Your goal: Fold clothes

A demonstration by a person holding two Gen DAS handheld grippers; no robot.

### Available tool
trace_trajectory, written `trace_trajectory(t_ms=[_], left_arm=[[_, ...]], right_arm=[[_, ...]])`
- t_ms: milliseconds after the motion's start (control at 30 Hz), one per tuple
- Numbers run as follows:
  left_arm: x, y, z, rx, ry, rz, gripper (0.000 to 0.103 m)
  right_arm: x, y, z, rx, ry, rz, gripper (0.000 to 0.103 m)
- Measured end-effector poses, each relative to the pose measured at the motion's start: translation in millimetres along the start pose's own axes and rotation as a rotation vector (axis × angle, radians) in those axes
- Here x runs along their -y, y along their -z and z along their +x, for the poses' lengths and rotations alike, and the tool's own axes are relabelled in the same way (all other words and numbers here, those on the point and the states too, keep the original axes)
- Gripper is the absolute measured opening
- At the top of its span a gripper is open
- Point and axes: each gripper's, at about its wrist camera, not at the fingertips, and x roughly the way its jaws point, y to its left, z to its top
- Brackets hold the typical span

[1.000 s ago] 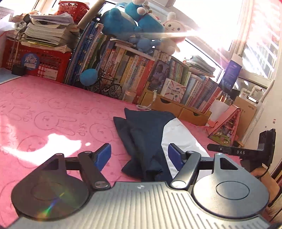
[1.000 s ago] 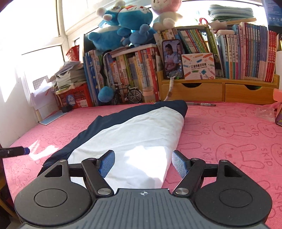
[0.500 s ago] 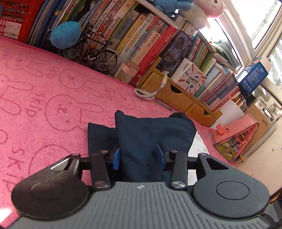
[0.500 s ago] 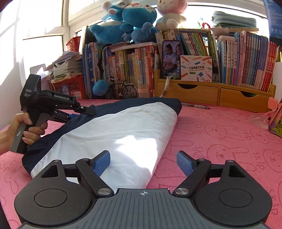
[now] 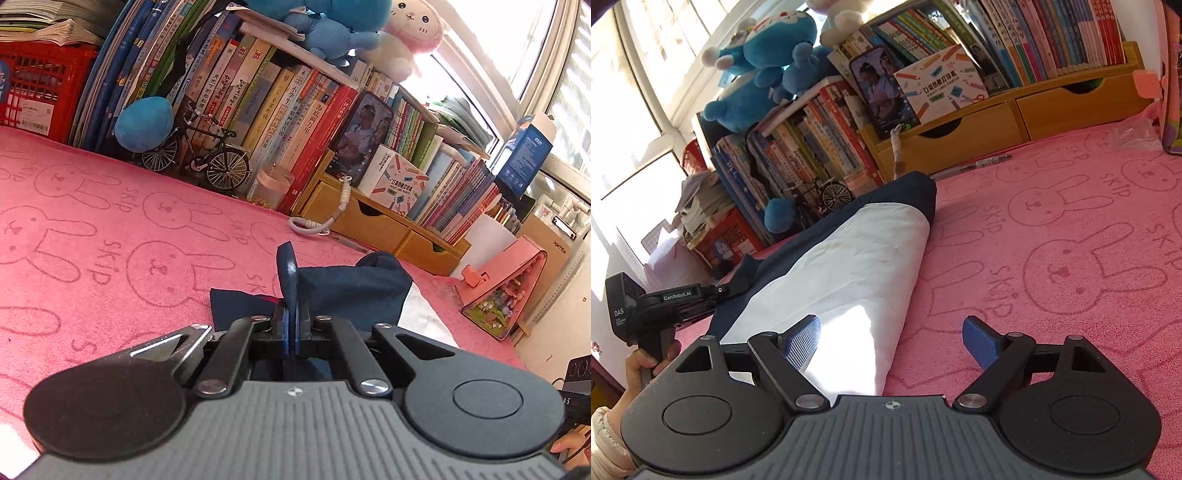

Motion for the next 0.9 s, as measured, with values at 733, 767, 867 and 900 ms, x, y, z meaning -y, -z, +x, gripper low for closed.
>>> trace_trajectory(t_ms=[733, 767, 867, 900], left_arm=[[-11.5, 14.7, -11.1, -0.022, -0.312, 0.068, 0.002], [-10.1, 16.2, -21.0, 0.002, -0.332, 0.072, 0.003], [8.5, 25.9, -61.2, 0.095, -0.357, 0.149, 0.002], [20.1, 30.2, -75.3, 0.126, -0.364, 0.198, 0.003]], right_arm=[[-25.8, 58.9, -61.9, -0.257, -0.214, 0.038, 0.092], [-34.5, 65.7, -69.3, -0.223, -0.152, -0.024, 0.094], [-69.6, 96.5, -78.9, -0.144, 0.089, -0.301, 0.098], [-79.8, 107.8, -76.5, -0.142, 0.149, -0.392, 0.098]])
